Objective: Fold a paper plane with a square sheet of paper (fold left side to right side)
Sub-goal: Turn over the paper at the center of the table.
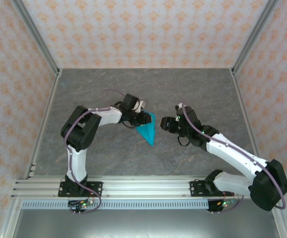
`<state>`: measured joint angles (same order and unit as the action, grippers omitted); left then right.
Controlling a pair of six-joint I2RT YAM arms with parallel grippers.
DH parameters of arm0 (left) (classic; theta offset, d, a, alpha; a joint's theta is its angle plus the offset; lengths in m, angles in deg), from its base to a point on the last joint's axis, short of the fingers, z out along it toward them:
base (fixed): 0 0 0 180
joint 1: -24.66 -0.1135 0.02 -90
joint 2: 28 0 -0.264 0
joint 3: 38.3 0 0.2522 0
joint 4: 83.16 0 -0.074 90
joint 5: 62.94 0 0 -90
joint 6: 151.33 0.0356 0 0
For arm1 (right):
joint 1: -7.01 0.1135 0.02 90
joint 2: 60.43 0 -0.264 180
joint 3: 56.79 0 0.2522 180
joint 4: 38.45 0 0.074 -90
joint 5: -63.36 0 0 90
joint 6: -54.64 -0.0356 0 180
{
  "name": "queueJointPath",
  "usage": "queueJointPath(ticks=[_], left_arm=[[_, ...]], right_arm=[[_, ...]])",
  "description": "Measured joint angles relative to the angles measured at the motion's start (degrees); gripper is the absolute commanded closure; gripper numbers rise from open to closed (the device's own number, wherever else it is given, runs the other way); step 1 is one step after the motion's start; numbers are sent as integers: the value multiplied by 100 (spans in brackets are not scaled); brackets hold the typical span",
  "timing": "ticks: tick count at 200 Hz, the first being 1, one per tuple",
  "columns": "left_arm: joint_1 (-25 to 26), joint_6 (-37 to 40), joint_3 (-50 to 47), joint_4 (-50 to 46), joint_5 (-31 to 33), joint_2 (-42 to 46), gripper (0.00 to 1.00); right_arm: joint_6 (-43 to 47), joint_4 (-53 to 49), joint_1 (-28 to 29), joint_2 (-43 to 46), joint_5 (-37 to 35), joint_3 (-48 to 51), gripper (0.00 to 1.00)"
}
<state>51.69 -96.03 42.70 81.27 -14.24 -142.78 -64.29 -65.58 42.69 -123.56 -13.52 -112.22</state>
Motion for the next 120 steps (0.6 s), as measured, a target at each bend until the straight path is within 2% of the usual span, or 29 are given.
queueJointPath(ticks=[37,74,120], left_arm=[[-2,-105,87,87,-103,-2,93],[-17,-146,85,17,-131,575,95],[-240,-413,170,140,-105,2376,95]], right_arm=[[-286,249,-603,402,645,501,26],[-839,1209,-1517,809,1827,1281,0],[-1637,2806,-1672,962,2942,1510,0]])
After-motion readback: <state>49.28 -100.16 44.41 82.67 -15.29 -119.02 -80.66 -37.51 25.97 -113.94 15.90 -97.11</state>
